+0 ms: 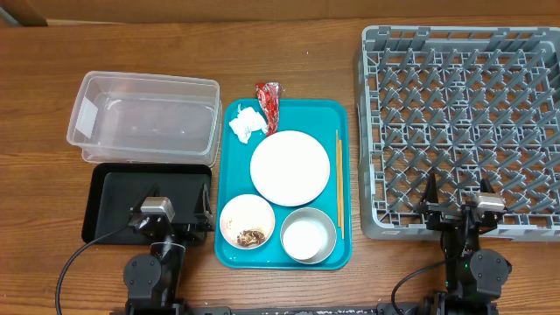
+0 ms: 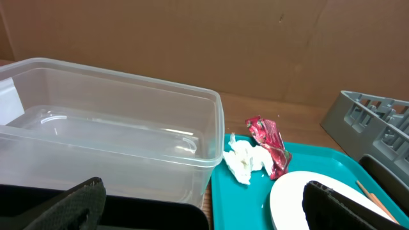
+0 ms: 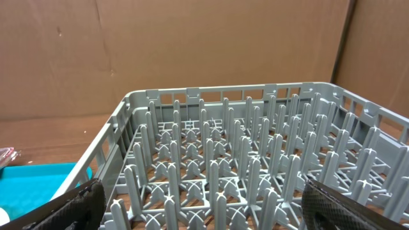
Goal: Sort waste into correct bins and load items into the dishwasher
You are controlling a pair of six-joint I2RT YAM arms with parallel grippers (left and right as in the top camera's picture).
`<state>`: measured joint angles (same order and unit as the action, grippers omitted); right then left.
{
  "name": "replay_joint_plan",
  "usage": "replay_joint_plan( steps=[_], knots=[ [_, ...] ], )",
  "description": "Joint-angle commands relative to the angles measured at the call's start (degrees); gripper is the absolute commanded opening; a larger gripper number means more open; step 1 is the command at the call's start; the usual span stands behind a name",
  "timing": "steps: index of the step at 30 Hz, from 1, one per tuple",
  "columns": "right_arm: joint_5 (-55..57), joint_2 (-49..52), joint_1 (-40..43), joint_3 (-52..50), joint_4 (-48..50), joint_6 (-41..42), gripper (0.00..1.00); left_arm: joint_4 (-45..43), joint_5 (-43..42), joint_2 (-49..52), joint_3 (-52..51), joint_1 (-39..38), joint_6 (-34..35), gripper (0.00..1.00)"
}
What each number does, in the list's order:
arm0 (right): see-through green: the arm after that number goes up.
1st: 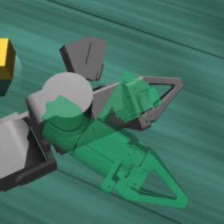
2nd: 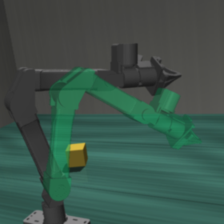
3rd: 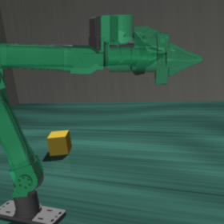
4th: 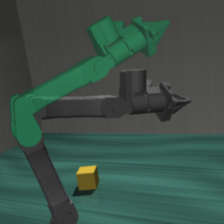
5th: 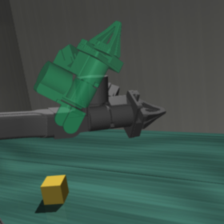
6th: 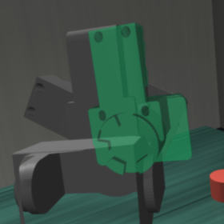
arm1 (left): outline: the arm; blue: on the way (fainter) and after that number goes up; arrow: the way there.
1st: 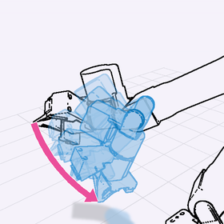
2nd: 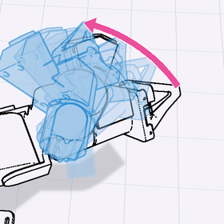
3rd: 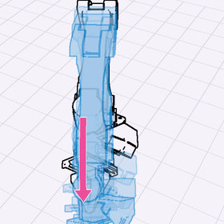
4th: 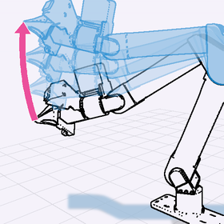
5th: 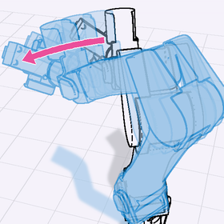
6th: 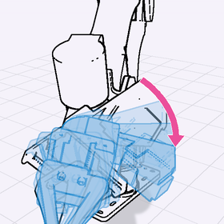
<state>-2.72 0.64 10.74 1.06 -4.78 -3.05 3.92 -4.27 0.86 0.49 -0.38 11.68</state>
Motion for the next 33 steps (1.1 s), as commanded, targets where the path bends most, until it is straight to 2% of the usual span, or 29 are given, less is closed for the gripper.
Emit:
replay_joint_plan(
  steps=[1, 8, 17, 19, 22, 25, 28, 30, 33],
  knots=[
    [0.1, -0.5, -0.2, -0.6, 0.2, 0.0, 1.0, 0.2, 0.4, -0.6, -0.2, -0.1, 0.3, 1.0],
    [-1.4, -0.5, -0.2, -0.6, 0.6, 0.0, 1.0, 0.2, 0.4, -0.6, -0.2, -0.1, 0.3, 1.0],
    [-24.5, -0.5, -0.2, 0.0, 6.9, 0.0, 1.0, 0.1, -0.6, -0.6, -0.2, -0.1, 0.8, 1.0],
    [-27.2, -0.5, -0.2, 1.1, 6.6, 1.4, 1.0, 0.1, -1.6, -0.6, -0.2, -0.1, 3.5, 1.0],
    [-26.9, -0.5, -0.2, 3.6, 6.1, 11.7, 1.0, -1.9, -2.6, -0.6, -0.2, -0.1, 13.3, 1.0],
    [-27.0, -0.5, -0.2, 7.8, 2.9, 18.6, 1.0, -7.9, -8.7, -0.6, -0.2, -0.1, 22.2, 1.0],
    [-27.5, 0.8, -0.2, 14.4, -2.4, 18.8, 1.0, -14.8, -14.3, -0.6, 1.4, -0.1, 22.6, 1.0],
    [-27.4, 3.1, -0.2, 19.7, -6.3, 18.8, 1.0, -13.9, -14.5, -0.5, 4.8, -0.1, 21.9, 1.0],
    [-28.2, 9.2, -0.2, 29.1, -13.4, 18.7, 1.0, -7.6, -13.3, 1.4, 13.6, -0.1, 19.4, 1.0]
  ],
)
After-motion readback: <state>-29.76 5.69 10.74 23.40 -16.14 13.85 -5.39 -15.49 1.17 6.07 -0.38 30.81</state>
